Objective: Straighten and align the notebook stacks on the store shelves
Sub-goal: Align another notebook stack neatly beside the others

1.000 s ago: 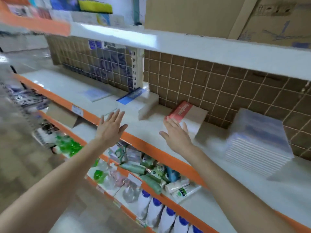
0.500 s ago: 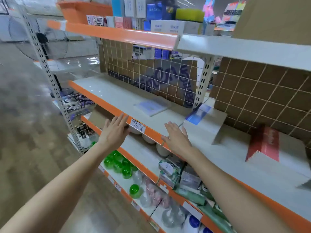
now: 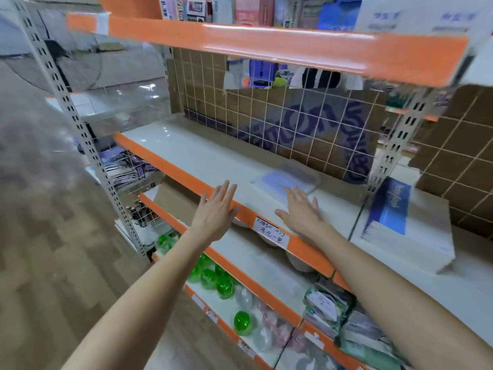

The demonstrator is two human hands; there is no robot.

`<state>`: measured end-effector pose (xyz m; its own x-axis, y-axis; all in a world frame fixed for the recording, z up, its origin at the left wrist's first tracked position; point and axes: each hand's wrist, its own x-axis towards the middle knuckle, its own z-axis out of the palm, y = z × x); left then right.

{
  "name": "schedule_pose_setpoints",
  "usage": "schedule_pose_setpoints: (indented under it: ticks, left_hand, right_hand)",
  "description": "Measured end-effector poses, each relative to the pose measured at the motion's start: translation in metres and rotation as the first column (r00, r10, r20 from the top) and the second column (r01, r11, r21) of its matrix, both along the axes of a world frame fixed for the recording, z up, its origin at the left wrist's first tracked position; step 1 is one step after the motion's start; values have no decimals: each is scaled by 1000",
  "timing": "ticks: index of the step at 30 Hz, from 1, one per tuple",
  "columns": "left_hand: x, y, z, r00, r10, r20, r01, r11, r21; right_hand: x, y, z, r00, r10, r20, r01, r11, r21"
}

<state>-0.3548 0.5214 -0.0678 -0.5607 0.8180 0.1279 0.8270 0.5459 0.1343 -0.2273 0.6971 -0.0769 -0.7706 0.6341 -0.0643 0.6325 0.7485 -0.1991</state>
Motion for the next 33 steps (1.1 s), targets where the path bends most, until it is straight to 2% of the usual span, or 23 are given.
schedule_pose_setpoints:
  ticks: [5, 12, 16, 19, 25, 29, 33]
  left_hand:
    - [-51, 33, -2, 997, -83, 6, 83, 992, -100]
    - [-86, 83, -10, 964, -258, 57, 264, 954, -143]
    - [-94, 115, -22, 910, -400, 110, 414, 897, -157]
    - [-96, 131, -33, 849, -516, 114, 529, 823, -207]
    - [-108, 144, -43, 784, -620, 32, 607, 756, -243]
    - [-115, 146, -40, 730, -681, -53, 654, 720, -233]
    - [-121, 150, -30, 620, -762, -189, 725, 648, -235]
  right_hand:
    - [-36, 26, -20, 994, -104, 12, 105, 993, -56]
    - [-46, 38, -36, 982, -187, 39, 189, 979, -75]
    - [-45, 38, -39, 986, -160, 36, 159, 987, 31]
    - [-49, 34, -37, 983, -167, 78, 165, 986, 32]
    - [-51, 25, -40, 980, -198, 9, 196, 977, 85]
    - [-53, 18, -31, 965, -258, -54, 260, 965, 22]
    - [-42, 6, -12, 962, -259, -88, 252, 964, -79]
